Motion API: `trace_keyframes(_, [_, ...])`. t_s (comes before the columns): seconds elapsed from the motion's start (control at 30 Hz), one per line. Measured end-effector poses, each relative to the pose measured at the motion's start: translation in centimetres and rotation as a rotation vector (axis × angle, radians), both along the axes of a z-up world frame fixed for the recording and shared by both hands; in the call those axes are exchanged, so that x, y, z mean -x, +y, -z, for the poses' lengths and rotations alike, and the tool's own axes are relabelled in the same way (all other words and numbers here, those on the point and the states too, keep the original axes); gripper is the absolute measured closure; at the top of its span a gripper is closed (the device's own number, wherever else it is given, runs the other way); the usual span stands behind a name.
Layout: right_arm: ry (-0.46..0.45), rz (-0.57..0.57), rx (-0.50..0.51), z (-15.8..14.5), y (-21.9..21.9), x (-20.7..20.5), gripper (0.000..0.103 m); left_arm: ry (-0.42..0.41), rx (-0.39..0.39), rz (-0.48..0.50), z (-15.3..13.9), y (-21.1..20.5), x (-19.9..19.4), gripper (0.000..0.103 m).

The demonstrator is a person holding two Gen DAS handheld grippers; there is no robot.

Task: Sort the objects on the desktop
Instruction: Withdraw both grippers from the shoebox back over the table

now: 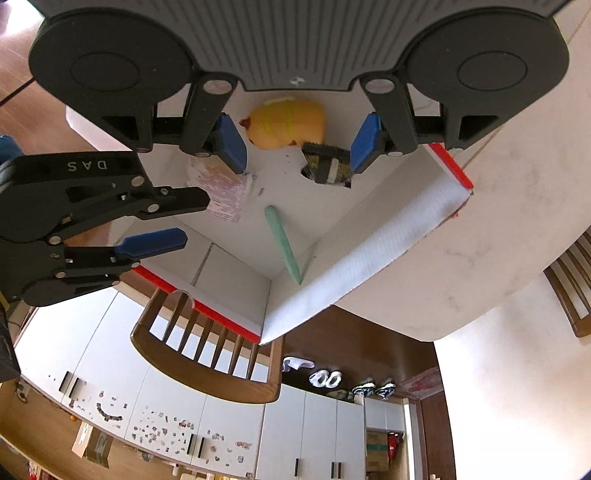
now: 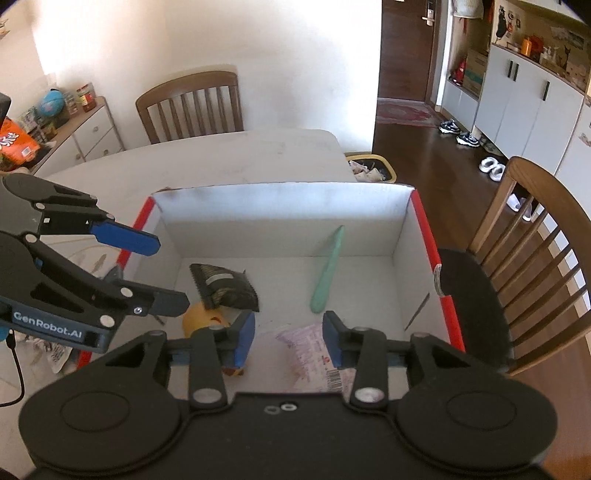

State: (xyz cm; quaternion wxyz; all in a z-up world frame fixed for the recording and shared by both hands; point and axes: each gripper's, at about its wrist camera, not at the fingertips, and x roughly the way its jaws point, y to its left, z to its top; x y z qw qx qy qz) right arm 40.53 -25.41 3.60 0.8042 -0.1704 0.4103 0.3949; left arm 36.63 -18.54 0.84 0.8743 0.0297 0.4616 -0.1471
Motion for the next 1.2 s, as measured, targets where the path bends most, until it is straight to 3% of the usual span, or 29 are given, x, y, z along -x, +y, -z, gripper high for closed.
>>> trace_keyframes(0.07, [-0.001, -0.004, -0.005, -0.1, -0.1, 0.3, 0.058, -0.002, 0.007, -0.003, -0.2, 0.0, 0.5, 0.042])
trace_keyframes(0.13, [-0.003, -0.006, -0.011, -0.3, -0.3, 0.5, 0.047, -0.005, 0.017, -0.004, -0.4, 0.0, 1.0, 0.040])
trace_keyframes(0.2, [-0.004, -0.005, -0.012, -0.4, -0.5, 0.8, 0.047, -0.014, 0.021, -0.005, -0.7, 0.0, 1.7, 0.032])
trace_keyframes(0.3, [-0.007, 0.001, -0.011, -0.5, -0.6, 1.1, 0.045, -0.023, 0.033, -0.014, -0.8, 0.2, 2.5, 0.031])
trace_keyframes(0.4, [-0.012, 0.009, -0.019, -0.4, -0.7, 1.4, 0.033, -0.038, 0.043, -0.027, -1.0, 0.5, 3.4, 0.025])
trace_keyframes(0.7, [-0.031, 0.044, -0.019, -0.4, -0.3, 3.1, 0.013, -0.082, 0.063, -0.040, -1.4, 1.7, 6.0, 0.007])
trace_keyframes(0.77, [-0.030, 0.050, -0.024, -0.5, -0.3, 3.7, 0.012, -0.096, 0.065, -0.038, -1.6, 2.1, 6.7, 0.002])
trace_keyframes(1.2, [-0.048, 0.075, -0.036, -1.4, 1.9, 8.5, 0.011, -0.135, 0.092, -0.028, -2.2, 5.2, 11.3, 0.000])
